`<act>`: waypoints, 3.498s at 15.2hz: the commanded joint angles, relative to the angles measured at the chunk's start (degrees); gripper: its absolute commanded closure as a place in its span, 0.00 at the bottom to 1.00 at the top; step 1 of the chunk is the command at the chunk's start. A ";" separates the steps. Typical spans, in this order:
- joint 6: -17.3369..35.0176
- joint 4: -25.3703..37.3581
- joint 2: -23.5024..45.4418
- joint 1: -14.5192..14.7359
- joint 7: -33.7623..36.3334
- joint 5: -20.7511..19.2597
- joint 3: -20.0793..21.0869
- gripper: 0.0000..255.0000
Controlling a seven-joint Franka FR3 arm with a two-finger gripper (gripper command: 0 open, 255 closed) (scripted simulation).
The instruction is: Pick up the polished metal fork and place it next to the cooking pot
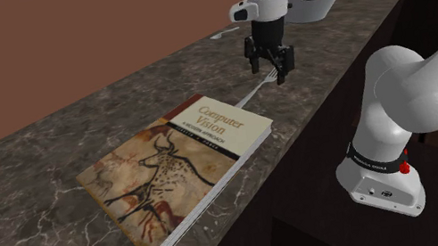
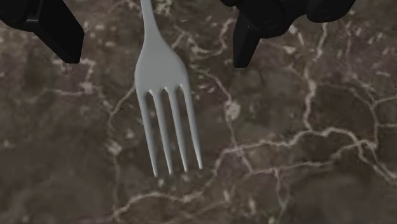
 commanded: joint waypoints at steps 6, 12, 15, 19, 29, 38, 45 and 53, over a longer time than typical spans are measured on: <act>0.00 0.01 0.01 0.00 0.01 0.01 0.00 1.00; 0.01 -0.01 0.00 -0.02 -0.02 0.01 0.01 1.00; -2.35 2.20 -0.16 0.09 -0.16 0.31 0.30 1.00; -5.41 5.27 -0.15 0.24 -0.33 0.68 0.65 1.00; -12.67 13.49 0.81 0.57 -0.79 1.46 1.41 1.00; -18.90 21.59 2.66 0.82 -1.22 2.01 1.95 1.00; -23.66 28.37 4.68 0.99 -1.59 2.36 2.28 1.00; -28.26 34.01 5.59 0.79 -3.05 1.88 1.64 1.00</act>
